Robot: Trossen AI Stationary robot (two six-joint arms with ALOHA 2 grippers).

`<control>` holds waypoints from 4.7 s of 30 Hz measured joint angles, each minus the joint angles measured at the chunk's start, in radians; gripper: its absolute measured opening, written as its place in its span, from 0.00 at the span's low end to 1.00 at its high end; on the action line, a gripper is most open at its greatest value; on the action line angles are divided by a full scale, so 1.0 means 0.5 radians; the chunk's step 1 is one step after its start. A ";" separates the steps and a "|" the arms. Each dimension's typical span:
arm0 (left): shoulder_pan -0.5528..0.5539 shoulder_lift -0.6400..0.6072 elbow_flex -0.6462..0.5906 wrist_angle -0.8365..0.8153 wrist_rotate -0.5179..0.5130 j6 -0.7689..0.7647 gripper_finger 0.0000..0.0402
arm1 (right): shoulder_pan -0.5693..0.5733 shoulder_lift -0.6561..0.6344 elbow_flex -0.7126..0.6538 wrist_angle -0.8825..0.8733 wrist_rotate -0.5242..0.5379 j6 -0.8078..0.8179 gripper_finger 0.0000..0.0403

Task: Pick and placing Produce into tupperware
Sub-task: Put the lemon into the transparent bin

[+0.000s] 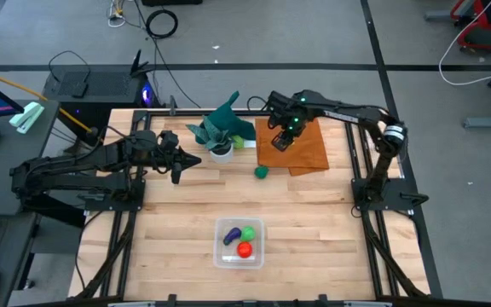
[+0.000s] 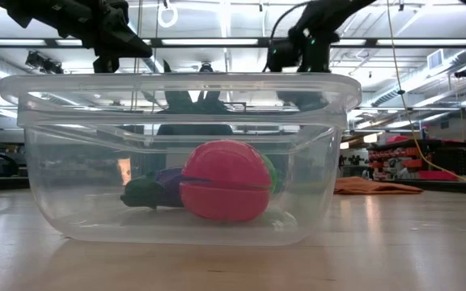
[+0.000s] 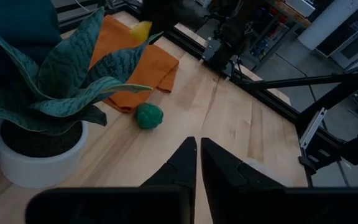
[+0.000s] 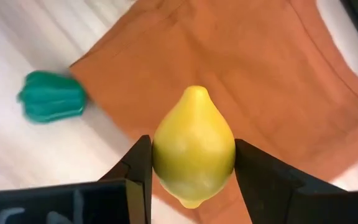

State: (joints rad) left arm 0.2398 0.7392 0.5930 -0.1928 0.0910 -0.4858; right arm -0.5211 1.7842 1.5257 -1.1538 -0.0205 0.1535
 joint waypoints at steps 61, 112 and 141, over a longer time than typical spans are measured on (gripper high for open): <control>-0.232 0.001 0.000 -0.248 0.002 0.134 0.05 | 2.026 -0.019 -0.002 0.326 -0.515 1.184 0.33; -0.230 -0.005 0.001 -0.512 0.001 0.179 0.06 | 1.626 1.232 1.652 -0.048 -0.306 -0.264 0.32; -0.230 -0.004 0.001 -0.555 0.001 0.211 0.08 | 1.650 1.300 1.498 0.224 -0.398 -0.535 0.32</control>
State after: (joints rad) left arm 0.1246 0.7372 0.5934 -0.4702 0.0914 -0.3801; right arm 0.3038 2.4340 2.2745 -1.0417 -0.2195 -0.1139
